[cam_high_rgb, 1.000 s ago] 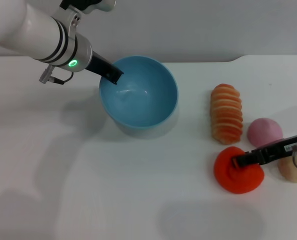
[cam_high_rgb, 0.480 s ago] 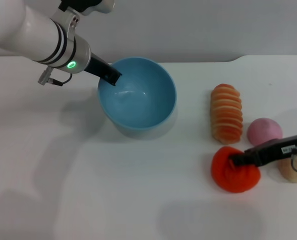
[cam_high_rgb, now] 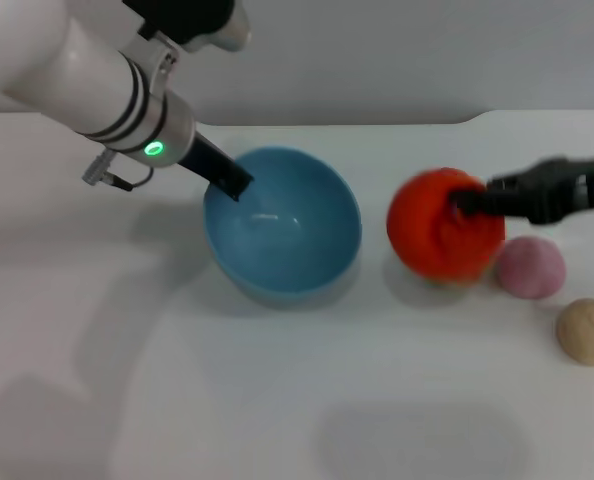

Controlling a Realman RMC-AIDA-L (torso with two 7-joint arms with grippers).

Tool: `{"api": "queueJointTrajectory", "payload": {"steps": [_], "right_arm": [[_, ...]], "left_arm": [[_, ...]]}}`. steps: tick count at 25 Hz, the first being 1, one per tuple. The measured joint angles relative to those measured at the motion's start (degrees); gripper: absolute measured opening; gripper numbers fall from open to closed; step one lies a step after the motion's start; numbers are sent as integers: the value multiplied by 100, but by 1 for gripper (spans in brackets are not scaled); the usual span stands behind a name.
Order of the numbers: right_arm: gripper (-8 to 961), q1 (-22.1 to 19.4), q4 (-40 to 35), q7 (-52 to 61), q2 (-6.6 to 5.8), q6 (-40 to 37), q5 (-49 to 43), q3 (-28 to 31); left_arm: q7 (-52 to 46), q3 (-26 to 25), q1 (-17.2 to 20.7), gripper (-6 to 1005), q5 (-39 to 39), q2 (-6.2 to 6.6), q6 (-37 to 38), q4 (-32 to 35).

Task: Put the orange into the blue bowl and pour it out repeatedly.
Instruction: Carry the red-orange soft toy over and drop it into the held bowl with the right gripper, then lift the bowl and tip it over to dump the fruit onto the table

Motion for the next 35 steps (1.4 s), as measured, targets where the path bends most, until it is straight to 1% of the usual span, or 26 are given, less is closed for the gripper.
{"api": "queueJointTrajectory", "payload": {"steps": [2,5,8,11,16,19,22,29,32,33,34,35], "right_arm": [[22,119,-54,4,4,-10,158,20],[32,346,77,0,60,45,167,-19],[48,604,465,-80,128,294,3,-69],[65,801,881,-171,166,644,-279,-83],[92,1016,1494,-372,173,1006,-460,-268],[109,1065,1653,-486,180,1094,-460,-316],[125,1050,1693,-529,183,1126,-459,-359],[246,916,1651,-776,188,1144,-403,-274],[298,676,1499,-1308,198,1389,56,2],[315,551,1498,-1680,207,1582,335,128],[353,410,1524,-2059,210,1825,654,259],[392,186,1562,-2589,210,2172,1087,348]], "left_arm": [[-10,114,-13,-1,-109,-5,79,4],[10,233,-34,0,-389,-9,163,32],[14,399,-35,0,-525,-9,177,136],[15,452,-32,0,-571,-8,224,222],[20,465,-17,0,-642,-7,235,236],[32,505,2,0,-647,-3,125,230],[36,507,21,0,-645,3,57,222],[36,535,79,-1,-614,7,-108,173],[36,536,121,-1,-618,14,-294,173],[36,539,149,-1,-617,14,-413,173],[36,541,187,-1,-604,17,-552,168],[47,548,251,-1,-590,25,-789,137]]}}
